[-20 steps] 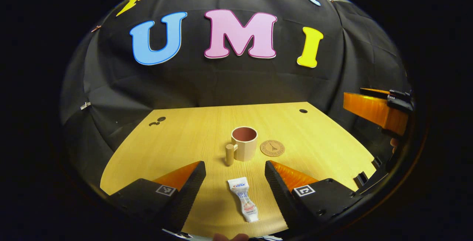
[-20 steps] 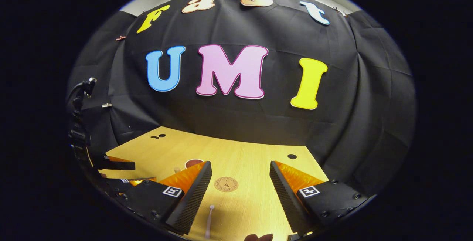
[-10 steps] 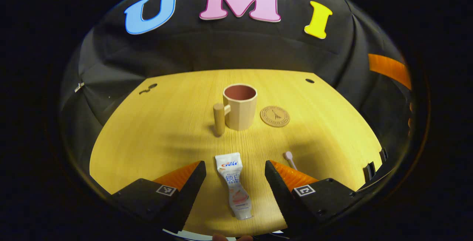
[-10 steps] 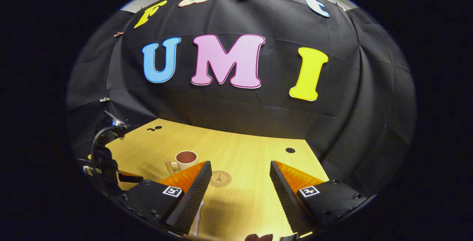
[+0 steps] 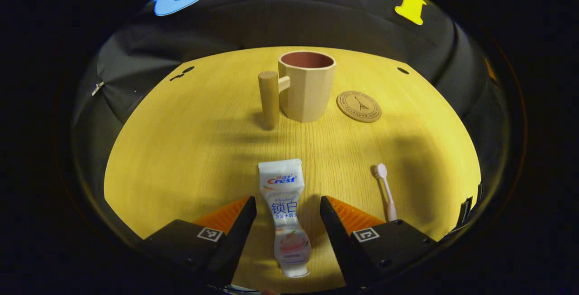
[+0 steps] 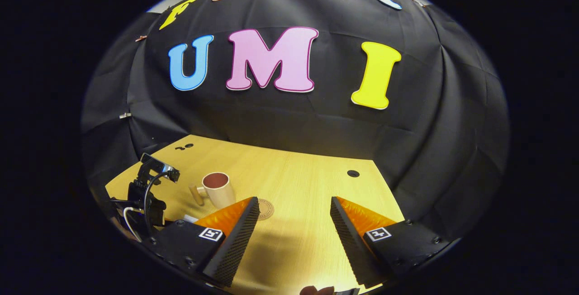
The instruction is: Put the toothbrush and toothpaste on the desktop into the cup, then pick up the cup and place it on the coaster on the desktop.
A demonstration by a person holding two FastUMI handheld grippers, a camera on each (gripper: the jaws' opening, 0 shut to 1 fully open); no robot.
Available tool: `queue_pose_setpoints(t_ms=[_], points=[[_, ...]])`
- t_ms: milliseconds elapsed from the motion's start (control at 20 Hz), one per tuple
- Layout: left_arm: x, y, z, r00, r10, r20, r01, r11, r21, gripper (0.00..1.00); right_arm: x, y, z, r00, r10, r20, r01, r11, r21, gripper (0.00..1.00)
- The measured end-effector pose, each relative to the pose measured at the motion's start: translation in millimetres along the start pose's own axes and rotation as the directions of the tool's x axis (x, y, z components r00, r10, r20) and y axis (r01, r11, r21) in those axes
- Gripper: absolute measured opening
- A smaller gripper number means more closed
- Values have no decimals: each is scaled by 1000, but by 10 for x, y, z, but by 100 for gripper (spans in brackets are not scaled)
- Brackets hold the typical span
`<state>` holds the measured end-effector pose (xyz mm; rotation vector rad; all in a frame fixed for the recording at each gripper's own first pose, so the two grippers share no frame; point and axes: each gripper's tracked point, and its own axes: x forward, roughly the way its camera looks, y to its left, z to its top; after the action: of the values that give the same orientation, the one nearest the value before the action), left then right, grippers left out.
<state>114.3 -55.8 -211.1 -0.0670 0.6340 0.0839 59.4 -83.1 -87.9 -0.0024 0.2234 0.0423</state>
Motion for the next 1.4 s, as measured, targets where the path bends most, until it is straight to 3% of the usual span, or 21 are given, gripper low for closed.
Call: queue_pose_setpoints(t_ms=[250,350,400,450,550,750,1050,1400], points=[[33,-86,-6,999,-24,-38,24,1000,7,77,57,-68,-112,999,11,-31,-11,1000,3,97],[50,-153,-2,998,-34,-45,36,999,37,66,54,-52,-139,999,13,-42,-13,1000,9,97],[52,-153,-16,998,-38,-44,40,998,41,51,42,-34,-162,999,15,-49,-15,1000,11,97],[39,-185,-4,998,-51,-46,52,998,40,52,31,-12,-190,998,18,-59,-17,1000,15,97],[56,-195,3,996,-66,-55,68,997,42,34,-1,63,-241,996,29,-81,-27,999,33,97],[43,-184,12,990,-115,-85,123,988,94,29,-76,279,-499,983,59,-176,-48,997,67,97],[-89,-72,-66,974,-198,-111,208,973,96,22,-211,680,-995,932,99,-349,-75,994,80,98],[-562,282,108,967,-253,-21,254,964,77,22,-215,1029,-1414,879,117,-462,-88,993,84,98]])
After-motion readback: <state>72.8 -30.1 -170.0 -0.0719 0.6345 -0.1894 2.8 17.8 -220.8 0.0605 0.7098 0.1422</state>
